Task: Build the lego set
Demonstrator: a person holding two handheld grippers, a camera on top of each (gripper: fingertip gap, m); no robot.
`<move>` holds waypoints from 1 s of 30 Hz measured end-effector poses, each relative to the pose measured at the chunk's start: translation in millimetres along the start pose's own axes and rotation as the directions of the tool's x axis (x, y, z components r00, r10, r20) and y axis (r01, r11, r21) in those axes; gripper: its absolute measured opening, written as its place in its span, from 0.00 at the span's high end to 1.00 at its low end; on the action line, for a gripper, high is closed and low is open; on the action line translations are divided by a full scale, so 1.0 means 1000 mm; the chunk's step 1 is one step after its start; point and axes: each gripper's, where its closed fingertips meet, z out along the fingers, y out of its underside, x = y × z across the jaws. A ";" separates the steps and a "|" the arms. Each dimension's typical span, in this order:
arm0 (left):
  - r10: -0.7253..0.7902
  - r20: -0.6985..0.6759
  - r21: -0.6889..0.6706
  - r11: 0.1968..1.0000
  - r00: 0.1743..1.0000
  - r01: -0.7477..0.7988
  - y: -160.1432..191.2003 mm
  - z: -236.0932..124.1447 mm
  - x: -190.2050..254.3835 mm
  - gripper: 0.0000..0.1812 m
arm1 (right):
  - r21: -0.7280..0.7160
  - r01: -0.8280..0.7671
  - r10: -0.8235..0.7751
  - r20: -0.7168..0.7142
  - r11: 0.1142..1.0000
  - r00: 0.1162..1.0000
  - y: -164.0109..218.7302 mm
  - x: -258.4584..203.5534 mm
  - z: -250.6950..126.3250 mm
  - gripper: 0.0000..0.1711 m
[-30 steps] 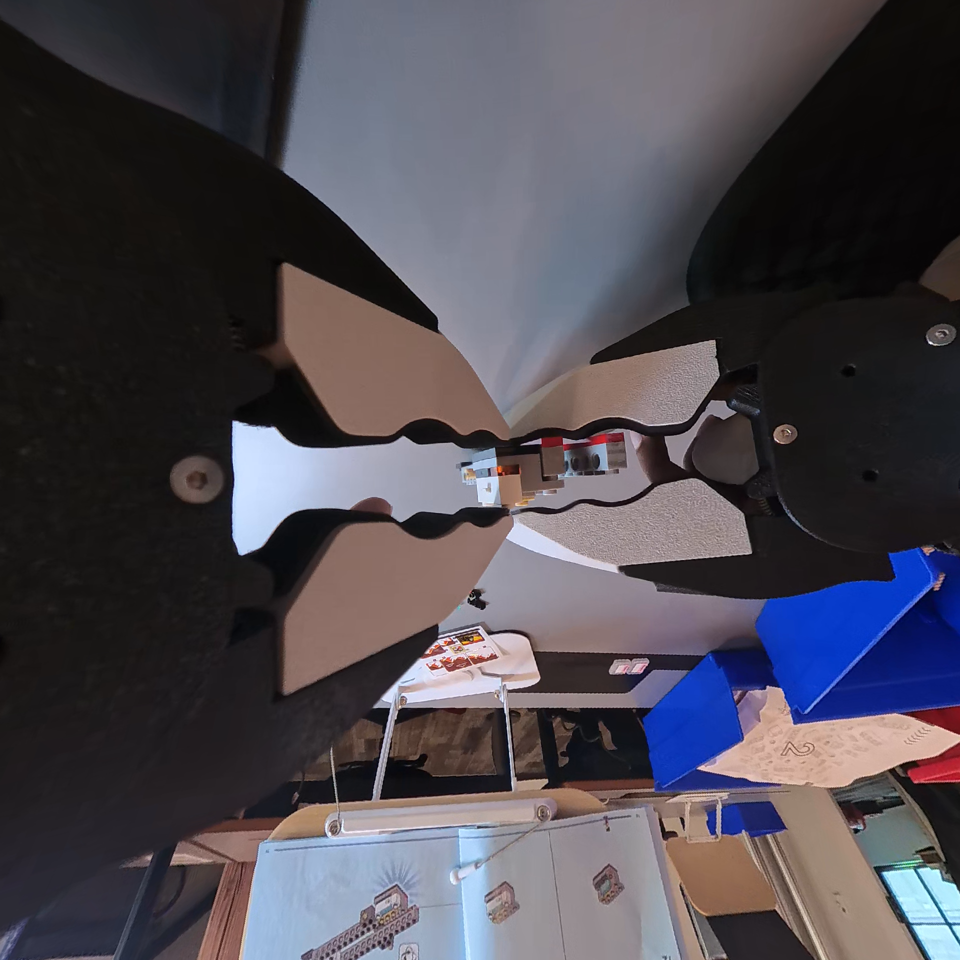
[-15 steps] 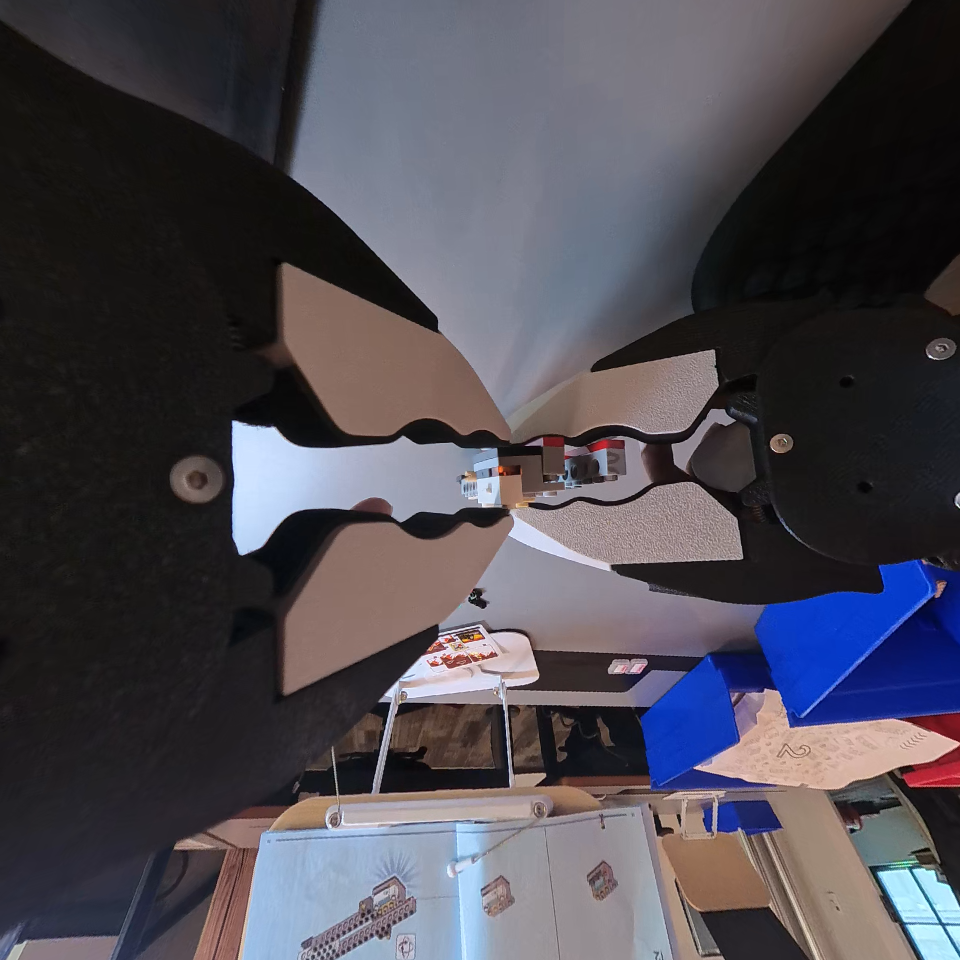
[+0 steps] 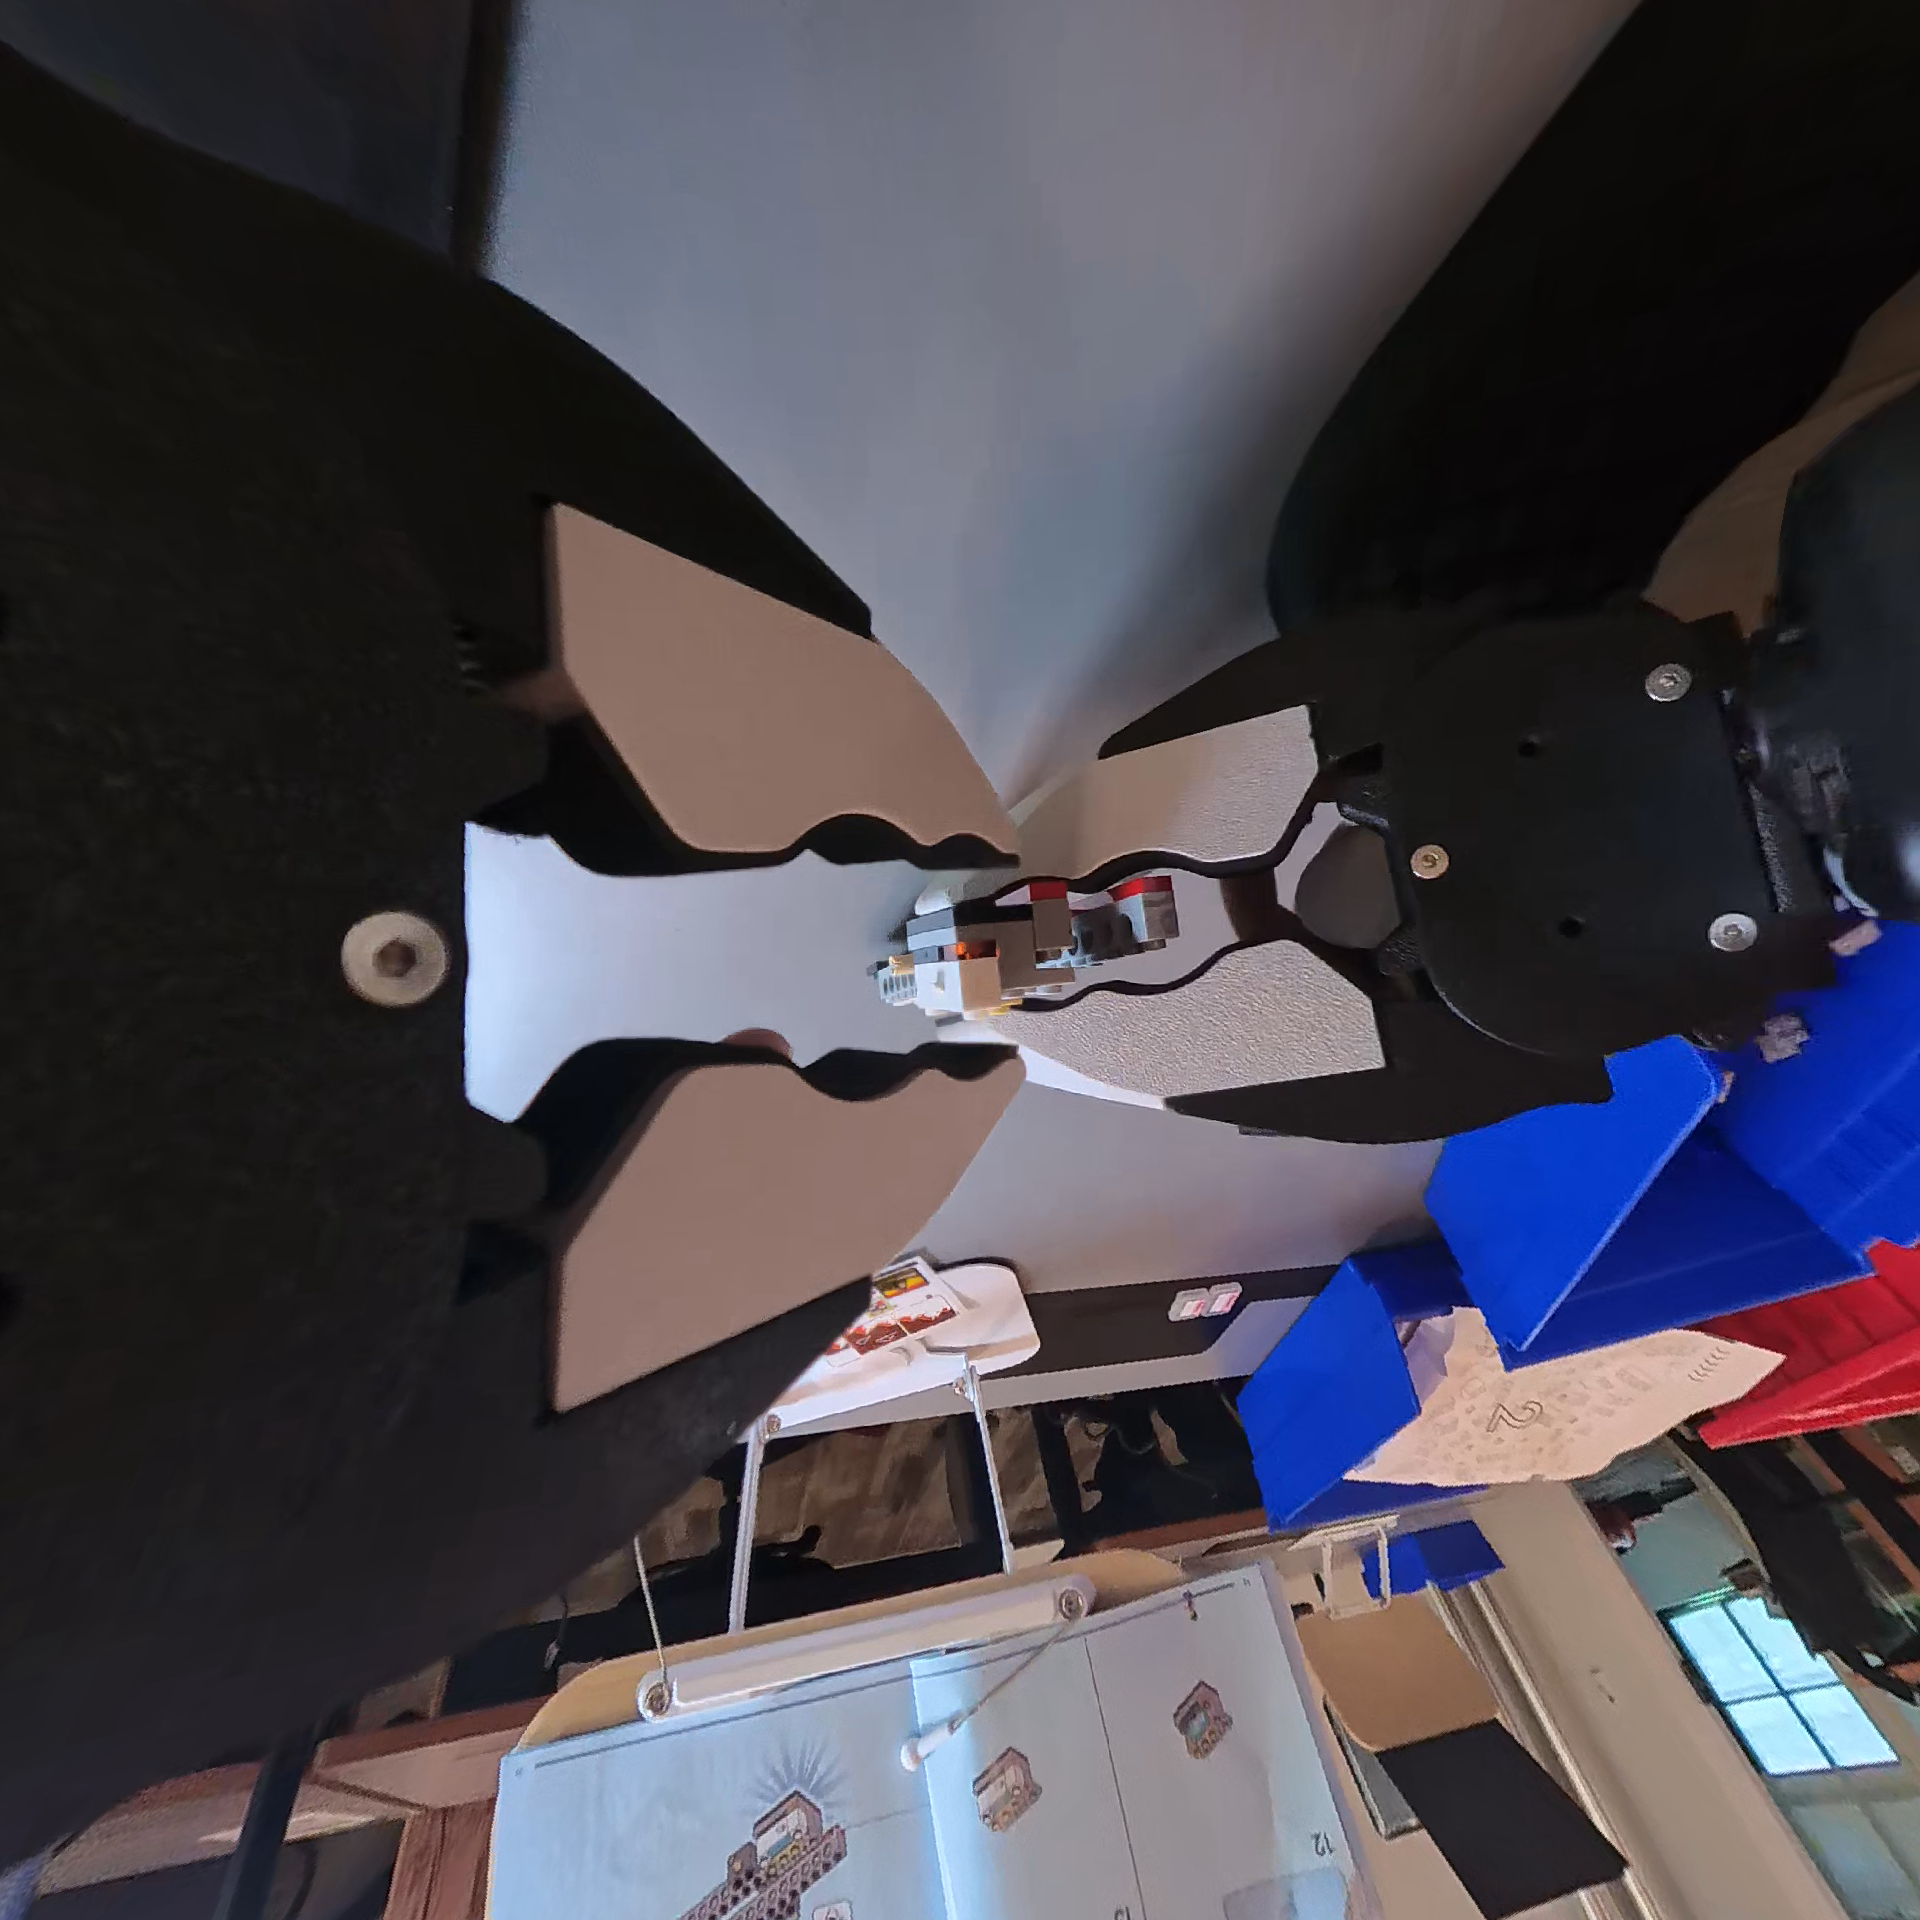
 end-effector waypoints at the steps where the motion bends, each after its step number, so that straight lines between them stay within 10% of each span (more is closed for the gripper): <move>1: -0.004 0.000 -0.010 1.000 1.000 0.004 0.001 0.000 0.000 0.87 | -0.010 0.008 -0.008 -0.009 1.000 1.000 0.001 0.001 0.002 0.80; 30: -0.067 -0.056 -0.062 0.996 0.996 0.064 0.009 0.008 0.012 0.85 | -0.036 0.257 -0.260 -0.098 0.966 0.961 0.014 -0.013 0.025 0.88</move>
